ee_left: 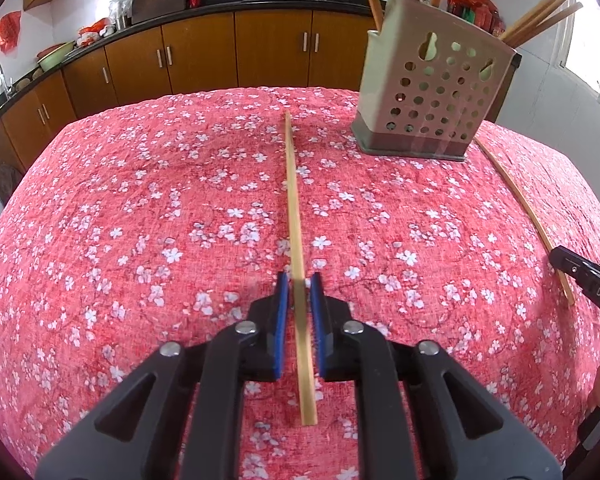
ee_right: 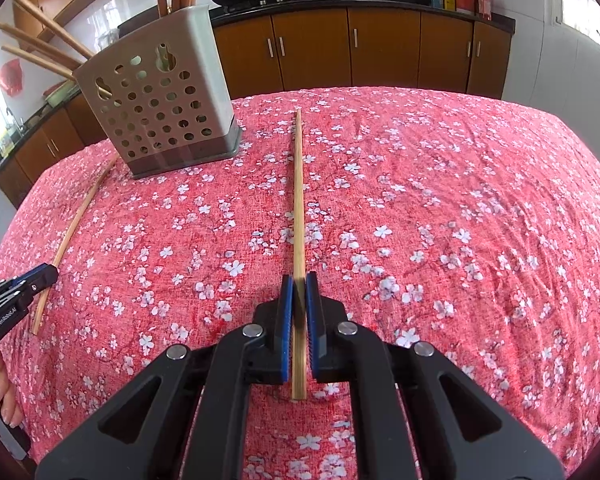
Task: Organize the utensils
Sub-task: 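Grasp a chopstick with the left gripper while the right grasps the last one, then lift both chopsticks upright and lower them into the utensil holder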
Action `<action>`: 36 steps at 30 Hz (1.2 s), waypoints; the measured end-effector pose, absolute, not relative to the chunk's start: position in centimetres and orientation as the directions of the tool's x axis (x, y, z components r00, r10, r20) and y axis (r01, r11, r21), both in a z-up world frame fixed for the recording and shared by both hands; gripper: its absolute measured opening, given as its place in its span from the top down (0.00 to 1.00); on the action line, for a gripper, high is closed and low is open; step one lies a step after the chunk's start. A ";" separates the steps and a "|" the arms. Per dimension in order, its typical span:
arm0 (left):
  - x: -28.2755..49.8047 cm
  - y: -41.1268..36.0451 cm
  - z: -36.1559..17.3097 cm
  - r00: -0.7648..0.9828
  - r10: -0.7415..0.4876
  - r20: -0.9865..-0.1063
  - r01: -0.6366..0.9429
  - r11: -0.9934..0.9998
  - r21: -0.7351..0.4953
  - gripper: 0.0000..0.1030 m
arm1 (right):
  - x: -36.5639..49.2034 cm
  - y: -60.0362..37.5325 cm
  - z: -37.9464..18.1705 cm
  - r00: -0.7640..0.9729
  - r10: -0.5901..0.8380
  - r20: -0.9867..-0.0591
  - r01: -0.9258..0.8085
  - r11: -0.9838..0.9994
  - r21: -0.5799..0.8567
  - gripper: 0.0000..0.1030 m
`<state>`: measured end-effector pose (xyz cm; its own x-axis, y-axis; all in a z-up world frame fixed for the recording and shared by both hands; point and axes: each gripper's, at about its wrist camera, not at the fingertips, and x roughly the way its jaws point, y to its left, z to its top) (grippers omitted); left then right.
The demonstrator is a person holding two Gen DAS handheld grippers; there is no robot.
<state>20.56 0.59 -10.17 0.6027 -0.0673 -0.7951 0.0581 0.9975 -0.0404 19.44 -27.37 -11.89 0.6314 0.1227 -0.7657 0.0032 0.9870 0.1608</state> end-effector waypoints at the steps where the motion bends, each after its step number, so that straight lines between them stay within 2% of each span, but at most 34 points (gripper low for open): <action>1: 20.5 0.8 -10.1 0.601 -0.068 -0.797 0.058 0.997 -0.041 0.92 | 19.3 -27.6 -11.8 0.634 0.126 -0.763 0.006 0.986 0.168 0.93; 10: 18.8 2.5 -6.8 0.640 -0.093 -0.762 0.072 0.996 -0.060 0.92 | 17.1 -28.7 -7.8 0.734 0.136 -0.665 0.005 0.979 0.205 0.93; 22: 18.5 1.7 -4.2 0.680 -0.103 -0.726 0.084 0.995 -0.063 0.92 | 17.1 -28.7 -5.2 0.780 0.129 -0.612 -0.001 0.979 0.205 0.93; 29: 18.1 2.1 1.2 0.776 -0.118 -0.619 0.097 0.993 -0.067 0.92 | 16.0 -30.2 0.1 0.877 0.115 -0.467 -0.006 0.974 0.228 0.93; 36: 18.6 2.0 4.5 0.828 -0.115 -0.548 0.096 0.993 -0.063 0.92 | 16.1 -30.4 2.7 0.912 0.099 -0.398 -0.007 0.974 0.227 0.93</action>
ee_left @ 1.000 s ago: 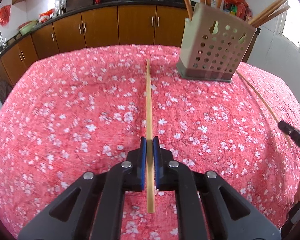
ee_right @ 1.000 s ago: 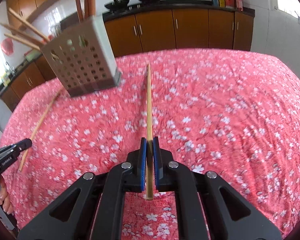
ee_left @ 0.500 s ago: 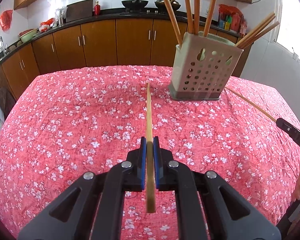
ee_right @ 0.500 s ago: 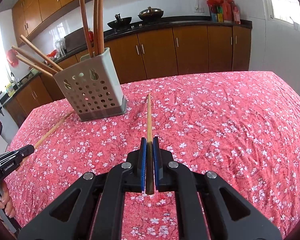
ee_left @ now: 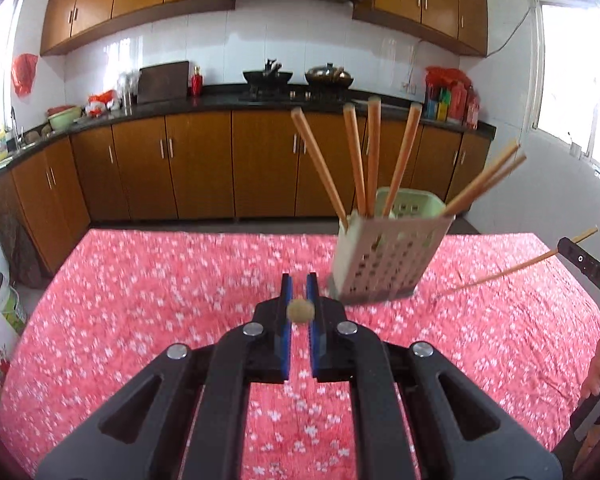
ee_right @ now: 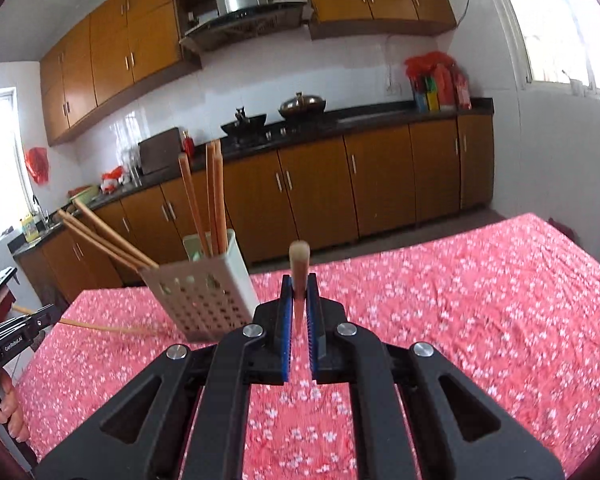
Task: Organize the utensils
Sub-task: 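Lift both chopsticks upright and lower them into the utensil holder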
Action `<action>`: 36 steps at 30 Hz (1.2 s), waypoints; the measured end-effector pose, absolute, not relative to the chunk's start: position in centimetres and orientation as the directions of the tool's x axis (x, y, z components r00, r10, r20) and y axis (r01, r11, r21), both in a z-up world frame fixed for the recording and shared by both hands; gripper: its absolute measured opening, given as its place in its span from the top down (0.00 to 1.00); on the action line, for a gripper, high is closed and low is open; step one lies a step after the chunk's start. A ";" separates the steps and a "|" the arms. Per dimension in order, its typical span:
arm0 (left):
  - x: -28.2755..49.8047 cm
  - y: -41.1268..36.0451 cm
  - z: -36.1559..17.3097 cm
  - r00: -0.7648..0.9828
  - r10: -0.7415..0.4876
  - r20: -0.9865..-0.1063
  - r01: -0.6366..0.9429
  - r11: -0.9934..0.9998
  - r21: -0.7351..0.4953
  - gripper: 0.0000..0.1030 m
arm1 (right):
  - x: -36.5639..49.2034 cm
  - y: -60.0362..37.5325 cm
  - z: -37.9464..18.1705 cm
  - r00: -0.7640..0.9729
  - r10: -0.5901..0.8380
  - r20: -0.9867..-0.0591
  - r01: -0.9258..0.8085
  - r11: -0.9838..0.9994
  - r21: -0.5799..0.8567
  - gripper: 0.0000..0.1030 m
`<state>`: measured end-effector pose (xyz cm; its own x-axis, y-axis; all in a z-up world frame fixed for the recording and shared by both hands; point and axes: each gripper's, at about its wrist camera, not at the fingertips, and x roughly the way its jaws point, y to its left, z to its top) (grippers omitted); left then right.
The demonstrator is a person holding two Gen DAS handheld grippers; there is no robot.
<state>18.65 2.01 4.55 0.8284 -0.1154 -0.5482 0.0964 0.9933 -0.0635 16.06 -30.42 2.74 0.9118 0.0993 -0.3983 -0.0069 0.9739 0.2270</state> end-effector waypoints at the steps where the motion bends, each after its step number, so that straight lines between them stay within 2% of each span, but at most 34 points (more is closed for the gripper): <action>1: 18.7 1.9 4.9 0.832 -0.115 -0.542 0.097 0.993 -0.063 0.92 | 16.1 -30.5 3.0 0.915 0.095 -0.392 -0.006 0.975 0.224 0.93; 12: 18.6 1.8 7.5 0.856 -0.157 -0.493 0.134 0.988 -0.083 0.92 | 15.6 -30.0 5.6 0.936 0.121 -0.332 -0.045 0.973 0.226 0.93; 19: 18.0 0.6 9.9 0.869 -0.219 -0.445 0.185 0.976 -0.119 0.92 | 15.0 -29.6 8.5 0.948 0.180 -0.262 -0.110 0.959 0.261 0.93; 29: 19.3 -2.5 15.7 0.910 -0.282 -0.304 0.244 0.957 -0.156 0.92 | 15.4 -27.4 13.2 0.958 0.252 -0.135 -0.214 0.944 0.250 0.93; 36: 21.7 -4.0 19.7 0.948 -0.246 -0.203 0.210 0.960 -0.183 0.92 | 17.1 -26.4 15.4 0.964 0.255 -0.071 -0.234 0.947 0.222 0.93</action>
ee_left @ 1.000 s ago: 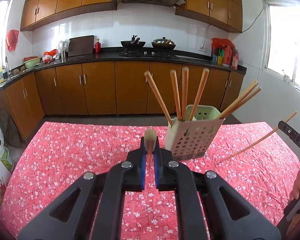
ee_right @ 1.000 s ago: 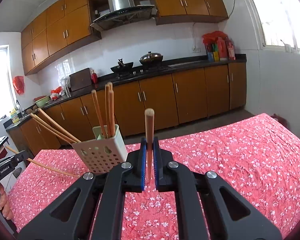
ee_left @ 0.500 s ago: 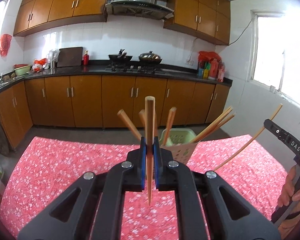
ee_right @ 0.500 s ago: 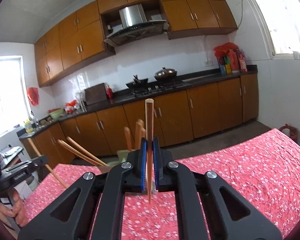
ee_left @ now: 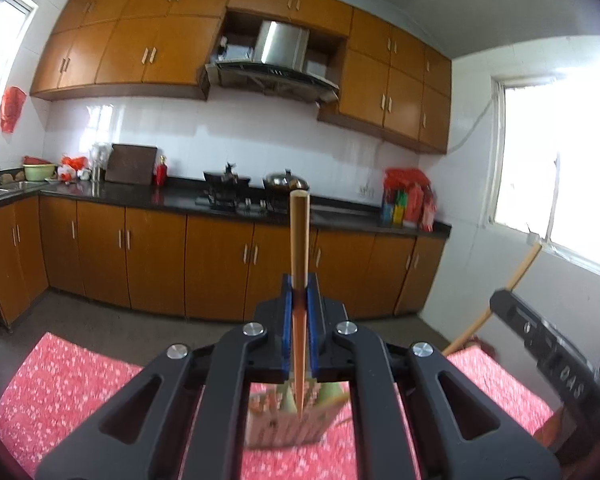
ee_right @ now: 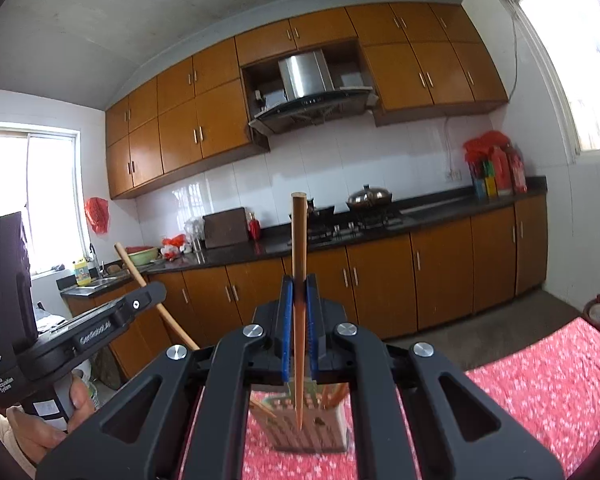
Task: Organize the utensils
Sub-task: 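Lift both chopsticks upright and lower them into the utensil holder, then open the left gripper over the holder while the right gripper opens too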
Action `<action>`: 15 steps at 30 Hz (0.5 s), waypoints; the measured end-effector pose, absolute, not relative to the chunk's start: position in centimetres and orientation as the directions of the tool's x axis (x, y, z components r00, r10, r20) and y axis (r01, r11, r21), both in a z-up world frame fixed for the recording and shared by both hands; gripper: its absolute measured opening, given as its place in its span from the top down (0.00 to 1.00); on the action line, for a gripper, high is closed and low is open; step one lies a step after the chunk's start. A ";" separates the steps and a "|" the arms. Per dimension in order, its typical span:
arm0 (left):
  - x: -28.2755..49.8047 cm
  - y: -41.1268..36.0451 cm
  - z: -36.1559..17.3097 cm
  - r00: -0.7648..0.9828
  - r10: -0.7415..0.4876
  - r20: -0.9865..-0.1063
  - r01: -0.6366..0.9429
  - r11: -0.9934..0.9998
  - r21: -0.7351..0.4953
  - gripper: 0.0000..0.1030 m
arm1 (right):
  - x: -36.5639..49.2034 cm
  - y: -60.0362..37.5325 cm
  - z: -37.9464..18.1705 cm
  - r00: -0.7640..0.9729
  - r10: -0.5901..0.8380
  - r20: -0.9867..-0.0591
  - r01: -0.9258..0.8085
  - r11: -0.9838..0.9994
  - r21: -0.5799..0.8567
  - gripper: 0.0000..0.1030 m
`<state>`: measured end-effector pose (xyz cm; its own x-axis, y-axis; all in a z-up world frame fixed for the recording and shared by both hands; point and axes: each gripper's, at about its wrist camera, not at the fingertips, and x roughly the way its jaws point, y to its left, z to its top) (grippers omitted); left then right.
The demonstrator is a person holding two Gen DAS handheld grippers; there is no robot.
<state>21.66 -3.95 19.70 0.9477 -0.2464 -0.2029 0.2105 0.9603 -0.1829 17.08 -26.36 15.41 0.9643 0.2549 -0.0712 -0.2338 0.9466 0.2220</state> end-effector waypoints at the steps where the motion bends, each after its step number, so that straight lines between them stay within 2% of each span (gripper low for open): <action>1: 22.2 -4.1 20.1 0.953 -0.235 -0.189 0.200 0.962 -0.187 0.92 | 17.5 -26.3 15.6 0.966 0.250 -0.064 -0.231 0.948 0.219 0.93; 9: 24.8 -4.2 20.0 0.972 -0.180 -0.150 0.149 0.969 -0.198 0.92 | 20.2 -25.6 14.5 0.974 0.225 -0.029 -0.215 0.957 0.196 0.93; 15: 26.4 -4.1 17.6 0.968 -0.177 -0.177 0.142 0.971 -0.192 0.92 | 22.5 -25.0 11.7 0.974 0.214 -0.075 -0.196 0.961 0.197 0.93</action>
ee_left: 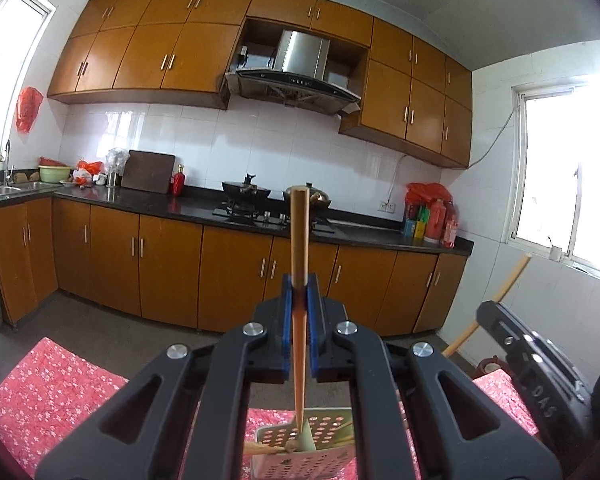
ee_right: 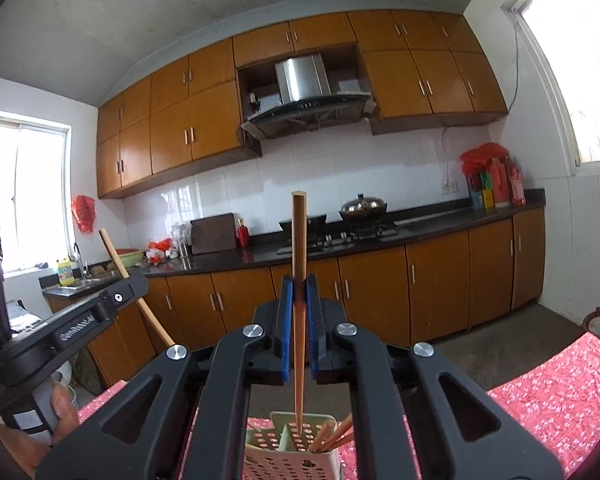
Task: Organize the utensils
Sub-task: 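Open the left gripper over the holder while the right gripper opens too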
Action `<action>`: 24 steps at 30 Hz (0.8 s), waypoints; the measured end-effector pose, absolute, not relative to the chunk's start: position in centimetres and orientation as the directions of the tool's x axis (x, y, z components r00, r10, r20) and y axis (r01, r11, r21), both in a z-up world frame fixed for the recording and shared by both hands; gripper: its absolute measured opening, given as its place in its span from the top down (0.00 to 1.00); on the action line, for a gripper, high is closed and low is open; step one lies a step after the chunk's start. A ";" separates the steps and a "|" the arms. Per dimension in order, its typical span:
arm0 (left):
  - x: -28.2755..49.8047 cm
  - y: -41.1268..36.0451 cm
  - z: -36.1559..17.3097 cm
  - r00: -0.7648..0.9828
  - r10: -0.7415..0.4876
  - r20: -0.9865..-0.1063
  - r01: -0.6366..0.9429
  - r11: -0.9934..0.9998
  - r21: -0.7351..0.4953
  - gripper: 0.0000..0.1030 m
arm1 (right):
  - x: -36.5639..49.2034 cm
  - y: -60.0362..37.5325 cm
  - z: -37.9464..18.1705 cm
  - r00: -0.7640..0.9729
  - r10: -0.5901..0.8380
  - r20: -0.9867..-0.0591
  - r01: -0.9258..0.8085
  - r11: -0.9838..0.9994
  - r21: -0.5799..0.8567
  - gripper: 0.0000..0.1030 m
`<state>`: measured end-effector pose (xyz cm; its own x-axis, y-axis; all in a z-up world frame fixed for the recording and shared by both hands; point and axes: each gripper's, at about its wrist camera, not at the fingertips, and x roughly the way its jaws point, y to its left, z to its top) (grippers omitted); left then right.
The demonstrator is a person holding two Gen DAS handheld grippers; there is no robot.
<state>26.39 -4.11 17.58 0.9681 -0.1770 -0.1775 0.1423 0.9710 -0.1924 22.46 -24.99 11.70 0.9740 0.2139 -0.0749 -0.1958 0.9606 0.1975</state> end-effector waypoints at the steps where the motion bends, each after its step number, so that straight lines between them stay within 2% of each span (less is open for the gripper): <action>1: 26.6 -4.1 17.2 0.967 -0.178 -0.183 0.141 0.971 -0.194 0.92 | 22.9 -25.0 11.2 0.974 0.211 -0.088 -0.190 0.961 0.202 0.93; 13: 28.8 -4.2 14.8 0.955 -0.187 -0.231 0.144 0.971 -0.188 0.92 | 24.0 -25.1 10.1 0.962 0.224 -0.160 -0.184 0.956 0.231 0.93; 14: 28.8 -4.0 14.7 0.956 -0.178 -0.231 0.135 0.972 -0.190 0.90 | 24.0 -25.2 10.1 0.961 0.226 -0.162 -0.184 0.954 0.237 0.92; 15: 28.8 -3.8 14.8 0.957 -0.172 -0.232 0.129 0.973 -0.192 0.82 | 24.0 -25.3 10.2 0.960 0.227 -0.165 -0.184 0.953 0.240 0.92; 16: 28.7 -3.6 14.8 0.958 -0.170 -0.231 0.125 0.973 -0.195 0.72 | 23.9 -25.4 10.2 0.960 0.222 -0.170 -0.178 0.954 0.240 0.87; 17: 28.5 -3.4 15.0 0.961 -0.160 -0.226 0.116 0.973 -0.198 0.70 | 23.9 -25.4 10.3 0.961 0.215 -0.172 -0.171 0.956 0.239 0.78; 19: 28.2 -3.1 15.3 0.963 -0.156 -0.220 0.113 0.974 -0.197 0.68 | 23.7 -25.7 10.3 0.964 0.204 -0.169 -0.160 0.957 0.241 0.67; 24: 27.3 -2.3 15.8 0.968 -0.130 -0.215 0.090 0.979 -0.184 0.64 | 23.5 -25.8 10.6 0.965 0.190 -0.183 -0.146 0.962 0.230 0.67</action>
<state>27.35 -2.29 15.79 0.9680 -0.1296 -0.2151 0.0902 0.9788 -0.1839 23.53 -25.80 10.57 0.9646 0.1902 -0.1827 -0.1463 0.9622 0.2295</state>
